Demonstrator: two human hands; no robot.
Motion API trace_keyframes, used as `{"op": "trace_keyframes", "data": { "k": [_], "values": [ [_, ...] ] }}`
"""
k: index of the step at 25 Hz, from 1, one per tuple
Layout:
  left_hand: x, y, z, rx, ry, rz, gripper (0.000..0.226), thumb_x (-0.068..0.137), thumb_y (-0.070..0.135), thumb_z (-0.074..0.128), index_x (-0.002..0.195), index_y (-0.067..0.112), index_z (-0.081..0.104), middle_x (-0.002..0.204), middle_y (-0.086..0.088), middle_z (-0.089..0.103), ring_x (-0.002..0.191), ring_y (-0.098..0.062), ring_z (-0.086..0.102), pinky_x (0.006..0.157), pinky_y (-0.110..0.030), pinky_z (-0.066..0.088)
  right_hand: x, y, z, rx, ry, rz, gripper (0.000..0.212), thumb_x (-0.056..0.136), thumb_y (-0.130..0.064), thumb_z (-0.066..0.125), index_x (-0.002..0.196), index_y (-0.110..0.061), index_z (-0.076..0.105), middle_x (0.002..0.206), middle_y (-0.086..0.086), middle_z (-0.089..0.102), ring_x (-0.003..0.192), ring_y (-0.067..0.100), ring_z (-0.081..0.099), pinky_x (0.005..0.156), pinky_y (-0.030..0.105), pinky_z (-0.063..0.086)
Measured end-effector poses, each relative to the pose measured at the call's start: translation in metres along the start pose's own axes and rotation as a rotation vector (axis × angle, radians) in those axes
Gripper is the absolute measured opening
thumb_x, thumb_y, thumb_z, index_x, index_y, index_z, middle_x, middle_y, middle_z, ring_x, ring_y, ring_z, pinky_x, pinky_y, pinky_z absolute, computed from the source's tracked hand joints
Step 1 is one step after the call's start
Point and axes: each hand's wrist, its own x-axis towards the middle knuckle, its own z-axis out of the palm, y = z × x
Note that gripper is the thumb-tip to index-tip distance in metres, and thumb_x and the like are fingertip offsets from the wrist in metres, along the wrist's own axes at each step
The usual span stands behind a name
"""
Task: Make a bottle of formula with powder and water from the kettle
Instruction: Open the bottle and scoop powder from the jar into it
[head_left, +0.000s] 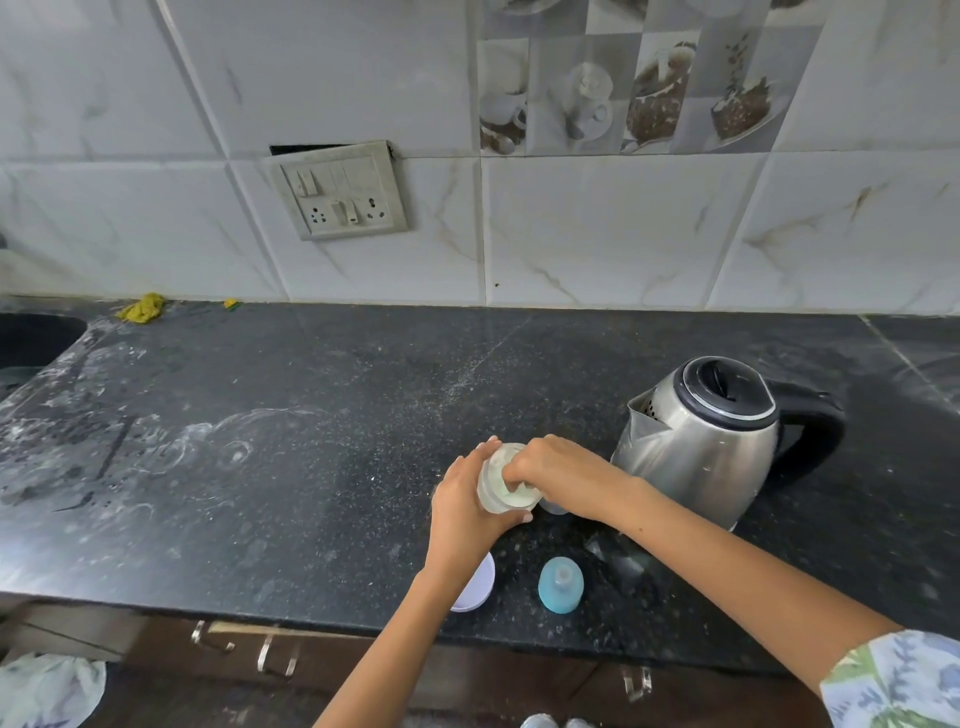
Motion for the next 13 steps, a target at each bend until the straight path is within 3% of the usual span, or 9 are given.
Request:
{"op": "trace_keyframes", "data": {
  "k": [3, 7, 10, 13],
  "values": [
    [-0.001, -0.001, 0.000, 0.010, -0.001, 0.019, 0.089, 0.050, 0.034, 0.089, 0.130, 0.028, 0.051, 0.129, 0.015, 0.058, 0.118, -0.010, 0.056, 0.098, -0.043, 0.045, -0.002, 0.007, 0.002, 0.209, 0.057, 0.052, 0.021, 0.079, 0.006, 0.059, 0.086, -0.011, 0.070, 0.081, 0.004, 0.064, 0.073, 0.018, 0.060, 0.066, 0.032, 0.050],
    [-0.002, -0.001, -0.001, 0.012, 0.007, 0.021, 0.090, 0.049, 0.036, 0.089, 0.131, 0.028, 0.051, 0.129, 0.015, 0.058, 0.118, -0.009, 0.054, 0.099, -0.042, 0.045, -0.008, 0.007, -0.008, 0.515, 0.111, 0.118, 0.020, 0.080, 0.008, 0.066, 0.090, -0.005, 0.077, 0.093, 0.006, 0.076, 0.078, 0.005, 0.065, 0.075, 0.009, 0.049],
    [-0.002, -0.001, -0.001, 0.017, 0.014, 0.012, 0.091, 0.049, 0.035, 0.090, 0.131, 0.026, 0.052, 0.130, 0.013, 0.058, 0.119, -0.010, 0.054, 0.101, -0.043, 0.043, -0.015, 0.007, -0.010, 0.676, 0.242, 0.164, 0.015, 0.079, 0.006, 0.072, 0.089, -0.004, 0.076, 0.093, 0.007, 0.077, 0.076, 0.004, 0.069, 0.077, 0.011, 0.054],
    [-0.003, 0.001, -0.001, 0.017, 0.019, 0.007, 0.091, 0.049, 0.033, 0.090, 0.131, 0.025, 0.052, 0.128, 0.012, 0.060, 0.119, -0.012, 0.055, 0.101, -0.043, 0.043, -0.020, 0.010, 0.000, 0.642, 0.242, 0.221, 0.019, 0.078, 0.004, 0.073, 0.093, -0.008, 0.075, 0.096, 0.004, 0.076, 0.081, 0.005, 0.071, 0.082, 0.022, 0.057]
  ]
}}
